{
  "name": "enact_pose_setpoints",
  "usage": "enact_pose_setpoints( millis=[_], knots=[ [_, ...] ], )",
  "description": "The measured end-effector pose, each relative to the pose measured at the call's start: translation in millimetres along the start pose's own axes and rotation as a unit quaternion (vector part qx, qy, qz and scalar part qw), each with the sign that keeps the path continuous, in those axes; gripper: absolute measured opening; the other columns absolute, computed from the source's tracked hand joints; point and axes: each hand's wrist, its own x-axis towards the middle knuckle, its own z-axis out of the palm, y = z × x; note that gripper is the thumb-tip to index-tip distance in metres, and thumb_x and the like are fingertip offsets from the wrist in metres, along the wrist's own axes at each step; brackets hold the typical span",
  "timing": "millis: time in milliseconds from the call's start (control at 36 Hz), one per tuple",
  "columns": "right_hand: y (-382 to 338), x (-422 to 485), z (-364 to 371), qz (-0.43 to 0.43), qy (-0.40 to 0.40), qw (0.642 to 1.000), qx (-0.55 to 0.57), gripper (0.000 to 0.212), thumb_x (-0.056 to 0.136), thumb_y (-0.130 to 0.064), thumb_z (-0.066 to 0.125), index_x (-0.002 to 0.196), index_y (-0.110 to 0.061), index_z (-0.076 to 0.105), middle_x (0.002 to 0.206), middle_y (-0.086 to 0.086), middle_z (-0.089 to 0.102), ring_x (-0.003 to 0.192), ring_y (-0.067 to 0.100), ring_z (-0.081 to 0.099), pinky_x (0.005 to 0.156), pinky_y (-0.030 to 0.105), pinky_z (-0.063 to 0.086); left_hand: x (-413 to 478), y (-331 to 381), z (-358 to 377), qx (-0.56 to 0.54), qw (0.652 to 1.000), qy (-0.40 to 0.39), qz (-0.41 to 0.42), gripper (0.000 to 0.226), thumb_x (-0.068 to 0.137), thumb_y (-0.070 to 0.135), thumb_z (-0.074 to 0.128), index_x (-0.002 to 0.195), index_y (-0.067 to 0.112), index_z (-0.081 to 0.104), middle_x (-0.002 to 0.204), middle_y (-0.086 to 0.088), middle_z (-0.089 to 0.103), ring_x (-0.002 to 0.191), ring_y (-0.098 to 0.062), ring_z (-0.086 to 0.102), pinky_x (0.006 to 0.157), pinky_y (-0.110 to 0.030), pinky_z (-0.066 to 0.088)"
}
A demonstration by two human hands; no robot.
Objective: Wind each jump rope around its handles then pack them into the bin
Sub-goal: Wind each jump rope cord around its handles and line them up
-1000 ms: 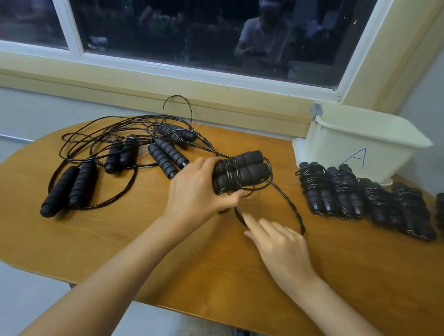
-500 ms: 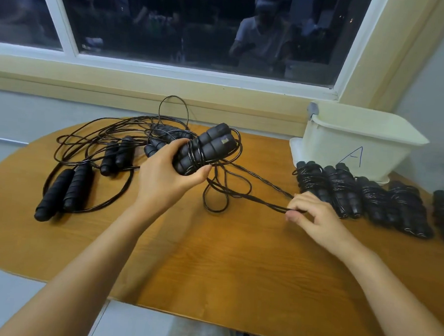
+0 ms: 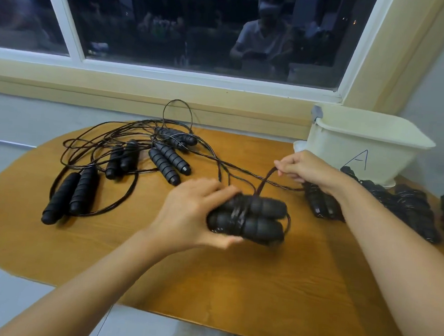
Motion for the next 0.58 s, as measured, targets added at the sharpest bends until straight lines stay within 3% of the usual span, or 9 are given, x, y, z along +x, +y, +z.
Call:
enact_pose_setpoints(
  millis=[56,139,222,306,361,472,583],
  knots=[
    [-15.7,0.8,-1.6,-0.011,0.014,1.0,-0.009,0.037,0.1,-0.034,0.054,0.072,-0.012,0.062,0.043,-0.011,0.036,0.038,0.006,0.035,0.079,0.011,0.038,2.9,6.7,4.4,0.057,0.997,-0.021,0.051,0.068,0.079,0.071,0.059,0.118,0.016,0.066,0.092,0.004,0.062,0.08,-0.013,0.056,0.069,-0.028,0.047],
    [-36.8,-6.8,-3.6,-0.032,0.049,0.998,-0.021,0.036,0.099,-0.036,0.055,0.078,-0.009,0.066,0.04,-0.011,0.04,0.038,0.004,0.036,0.074,0.01,0.039,3.5,3.8,10.9,0.141,0.987,-0.047,0.064,0.069,0.077,0.07,0.062,0.118,0.016,0.066,0.092,0.003,0.064,0.08,-0.015,0.06,0.069,-0.028,0.046],
    [-53.3,-23.4,0.2,-0.061,0.07,0.995,-0.038,0.036,0.099,-0.037,0.056,0.074,-0.014,0.069,0.039,-0.012,0.041,0.041,0.006,0.036,0.07,0.018,0.043,2.6,-4.8,16.1,0.187,0.981,-0.055,0.019,0.069,0.069,0.066,0.071,0.113,0.014,0.067,0.088,0.0,0.064,0.076,-0.018,0.062,0.065,-0.029,0.048],
    [-63.8,-43.2,12.0,-0.096,0.09,0.988,-0.085,0.036,0.098,-0.04,0.057,0.07,-0.021,0.071,0.041,-0.01,0.039,0.05,0.014,0.034,0.058,0.028,0.034,6.3,-9.4,20.1,0.216,0.974,-0.047,-0.046,0.067,0.065,0.062,0.077,0.108,0.011,0.066,0.082,-0.003,0.061,0.071,-0.022,0.061,0.059,-0.031,0.047],
    [-66.4,-55.5,24.2,-0.118,0.111,0.978,-0.135,0.036,0.097,-0.041,0.057,0.068,-0.026,0.07,0.042,-0.009,0.038,0.047,0.009,0.034,0.056,0.03,0.03,9.6,-12.2,20.6,0.235,0.967,-0.037,-0.092,0.066,0.064,0.063,0.077,0.104,0.012,0.065,0.079,-0.004,0.059,0.068,-0.023,0.06,0.054,-0.031,0.044],
    [-56.4,-77.5,56.1,-0.134,0.166,0.964,-0.156,0.029,0.098,-0.041,0.054,0.077,-0.032,0.072,0.041,-0.013,0.045,0.043,0.007,0.039,0.052,0.03,0.032,16.5,-17.3,17.2,0.232,0.961,-0.018,-0.149,0.068,0.068,0.067,0.063,0.109,0.012,0.064,0.086,-0.006,0.062,0.072,-0.026,0.062,0.05,-0.03,0.039],
    [-43.6,-89.8,81.3,-0.157,0.193,0.965,-0.078,0.026,0.1,-0.031,0.054,0.086,-0.031,0.075,0.046,-0.017,0.048,0.046,0.007,0.042,0.047,0.023,0.028,24.8,-14.5,10.3,0.206,0.956,-0.01,-0.207,0.076,0.07,0.079,0.049,0.114,0.019,0.063,0.088,-0.003,0.064,0.074,-0.024,0.065,0.049,-0.026,0.037]
  ],
)
